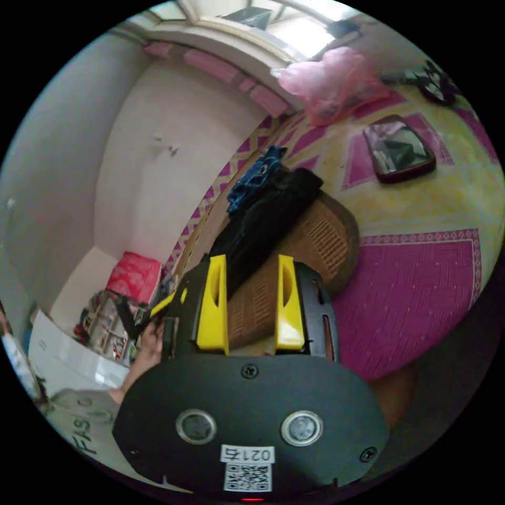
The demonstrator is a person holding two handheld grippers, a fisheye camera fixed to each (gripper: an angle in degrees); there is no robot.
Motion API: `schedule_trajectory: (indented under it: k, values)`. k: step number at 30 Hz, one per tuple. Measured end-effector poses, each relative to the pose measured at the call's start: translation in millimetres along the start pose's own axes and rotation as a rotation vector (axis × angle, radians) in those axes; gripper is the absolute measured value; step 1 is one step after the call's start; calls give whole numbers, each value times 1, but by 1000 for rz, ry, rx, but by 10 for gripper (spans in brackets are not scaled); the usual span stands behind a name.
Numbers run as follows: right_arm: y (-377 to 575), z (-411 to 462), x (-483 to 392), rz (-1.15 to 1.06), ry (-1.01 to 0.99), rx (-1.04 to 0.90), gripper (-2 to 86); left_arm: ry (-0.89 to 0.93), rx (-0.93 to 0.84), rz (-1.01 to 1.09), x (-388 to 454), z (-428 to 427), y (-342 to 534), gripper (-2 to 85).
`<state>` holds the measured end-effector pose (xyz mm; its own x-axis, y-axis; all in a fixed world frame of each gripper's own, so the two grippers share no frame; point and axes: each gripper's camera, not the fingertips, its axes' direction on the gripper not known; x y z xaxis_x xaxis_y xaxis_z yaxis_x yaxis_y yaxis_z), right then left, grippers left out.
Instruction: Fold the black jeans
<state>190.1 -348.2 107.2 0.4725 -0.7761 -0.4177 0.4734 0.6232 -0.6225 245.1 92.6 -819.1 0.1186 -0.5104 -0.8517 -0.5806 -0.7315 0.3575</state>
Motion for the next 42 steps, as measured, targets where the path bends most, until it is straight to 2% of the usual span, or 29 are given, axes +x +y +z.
schedule_trajectory:
  k: [3, 7, 10, 14, 15, 17, 18, 20, 21, 23, 26, 30, 32, 33, 38, 42]
  values:
    - [-31, 15, 12, 116, 48, 21, 158, 53, 40, -51, -1, -27, 16, 51]
    - [-68, 45, 10, 224, -9, 20, 156, 82, 73, -111, -13, -65, 51, 14]
    - [-89, 66, 0, 283, 0, 8, 131, 95, 81, -174, -27, -92, 81, -3]
    - [-101, 73, -16, 362, -83, 31, 50, 34, 95, -251, -48, -131, 125, -9]
    - [-104, 71, -30, 325, -75, 44, 45, 24, 96, -263, -51, -137, 132, -9]
    - [-117, 63, -121, 43, 5, 80, 35, 8, 114, -301, -64, -158, 156, -10]
    - [-118, 64, -149, -28, 33, 77, 34, 4, 120, -313, -68, -163, 162, -10]
    - [-111, 78, -261, -308, 116, 54, 31, -3, 141, -352, -79, -180, 183, -10]
    - [-106, 84, -289, -377, 132, 45, 30, -4, 148, -360, -81, -184, 187, -10]
    - [-68, 120, -395, -652, 217, 3, 28, -13, 168, -390, -90, -194, 204, -10]
    - [2, 183, -489, -934, 264, -38, 26, -1, 189, -423, -101, -202, 221, -10]
    - [99, 286, -538, -1186, 326, -197, 22, 14, 210, -478, -116, -210, 240, -10]
    - [152, 355, -532, -1298, 407, -429, 19, 2, 214, -499, -125, -217, 250, -10]
    - [158, 364, -529, -1304, 419, -453, 19, -1, 214, -502, -127, -219, 253, -10]
    - [145, 329, -572, -1287, 414, -180, 16, -21, 241, -541, -151, -233, 269, -10]
    - [164, 349, -585, -1382, 373, -227, 17, 16, 266, -560, -167, -225, 262, -10]
